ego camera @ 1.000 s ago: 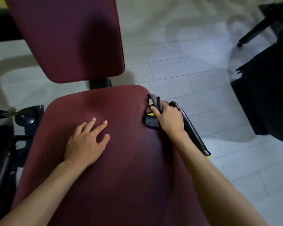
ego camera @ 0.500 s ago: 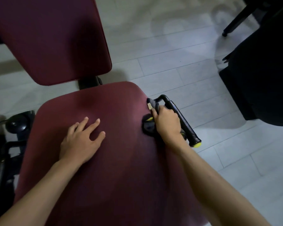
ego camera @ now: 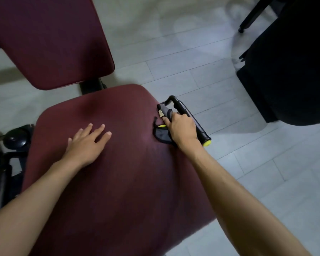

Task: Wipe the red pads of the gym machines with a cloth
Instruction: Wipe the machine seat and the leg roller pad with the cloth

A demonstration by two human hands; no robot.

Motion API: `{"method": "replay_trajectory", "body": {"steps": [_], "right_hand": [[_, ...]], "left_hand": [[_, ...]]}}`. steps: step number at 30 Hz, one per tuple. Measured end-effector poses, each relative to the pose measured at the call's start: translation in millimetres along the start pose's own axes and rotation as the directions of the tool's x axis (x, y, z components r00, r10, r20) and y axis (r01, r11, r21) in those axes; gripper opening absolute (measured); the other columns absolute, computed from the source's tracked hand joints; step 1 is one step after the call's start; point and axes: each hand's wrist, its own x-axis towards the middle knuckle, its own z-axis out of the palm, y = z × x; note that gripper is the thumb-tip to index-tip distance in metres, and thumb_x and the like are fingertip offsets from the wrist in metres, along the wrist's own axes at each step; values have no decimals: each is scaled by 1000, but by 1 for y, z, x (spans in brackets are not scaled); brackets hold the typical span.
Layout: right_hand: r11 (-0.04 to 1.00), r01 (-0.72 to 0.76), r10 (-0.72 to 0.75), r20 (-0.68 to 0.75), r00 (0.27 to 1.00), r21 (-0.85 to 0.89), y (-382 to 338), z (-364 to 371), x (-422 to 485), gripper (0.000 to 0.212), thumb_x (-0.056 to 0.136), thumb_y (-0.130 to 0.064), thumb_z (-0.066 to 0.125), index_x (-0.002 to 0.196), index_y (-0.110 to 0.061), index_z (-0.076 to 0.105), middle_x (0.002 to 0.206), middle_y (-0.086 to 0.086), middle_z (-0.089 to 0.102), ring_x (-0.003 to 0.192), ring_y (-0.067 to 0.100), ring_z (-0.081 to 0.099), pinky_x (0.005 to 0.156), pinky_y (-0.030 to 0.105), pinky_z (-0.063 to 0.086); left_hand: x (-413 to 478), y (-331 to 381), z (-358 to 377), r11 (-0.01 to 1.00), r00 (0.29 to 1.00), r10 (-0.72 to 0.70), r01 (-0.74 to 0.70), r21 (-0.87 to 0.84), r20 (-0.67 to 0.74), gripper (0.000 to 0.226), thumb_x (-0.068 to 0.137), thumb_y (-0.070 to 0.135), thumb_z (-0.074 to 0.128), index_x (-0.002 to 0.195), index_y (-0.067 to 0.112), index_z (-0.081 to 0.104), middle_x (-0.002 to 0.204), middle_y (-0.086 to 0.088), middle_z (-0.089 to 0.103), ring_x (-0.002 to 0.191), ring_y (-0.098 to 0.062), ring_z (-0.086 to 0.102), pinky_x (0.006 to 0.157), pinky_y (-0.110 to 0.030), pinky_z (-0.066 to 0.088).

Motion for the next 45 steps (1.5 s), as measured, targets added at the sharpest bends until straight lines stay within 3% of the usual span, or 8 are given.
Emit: {"method": "replay_trajectory", "body": {"steps": [5,14,21,28,31,34,38,45], "right_hand": [[998,-2,2,4,1000,-63,26,-14,-63,46,107,-47,41,126,-9,58,112,20,68,102,43,65,73,42,44],[990,-118,118,-4,993,-73,83,-30,-188,47,106,-53,38,120,-11,54,91,19,69,85,44,65,61,39,32],[943,-281,281,26,959,179,73,-24,-172,51,103,-60,38,95,-14,58,96,19,69,91,43,63,67,41,37],[902,-195,231,-47,972,385,102,-14,-207,38,100,-58,48,101,-24,63,87,10,69,89,38,62,66,38,38],[780,-193,334,-135,933,596,110,-2,-257,25,102,-48,51,100,-27,65,77,-2,64,84,29,61,66,35,36],[598,-203,529,-192,827,775,84,21,-287,29,103,-38,51,130,-34,63,95,-6,69,94,19,64,76,32,44],[302,-286,764,-52,643,909,26,51,-322,45,107,-34,48,152,-27,48,104,0,68,94,16,62,85,27,46],[-36,-266,557,240,795,963,-78,92,-426,27,106,-33,52,122,-22,70,106,-10,75,98,0,68,81,17,52]], "left_hand": [[-30,15,5,994,974,114,-110,28,-197,58,101,65,30,154,43,38,165,5,30,152,-23,23,120,-51,24],[-86,16,45,952,920,300,-270,147,-252,48,103,51,43,148,36,51,155,0,47,145,-22,37,112,-48,36],[-146,3,75,915,892,376,-315,250,-250,60,96,57,27,143,35,57,148,-3,55,138,-26,47,112,-48,39],[-203,-28,101,915,871,379,-303,266,-313,58,96,53,30,140,30,61,143,-7,59,133,-30,51,108,-50,44],[-227,-41,111,932,858,354,-292,215,-372,55,98,49,33,141,28,60,145,-9,57,135,-32,49,109,-52,43],[-250,-51,124,941,844,337,-288,176,-418,53,100,45,35,144,25,57,147,-10,55,137,-32,46,111,-53,41],[-275,-60,141,953,851,304,-275,129,-428,50,105,44,33,148,26,52,155,-8,47,144,-30,39,119,-54,32],[-325,-80,174,953,790,304,-262,154,-533,51,103,39,34,150,25,50,157,-8,45,148,-28,35,121,-50,28]]}}
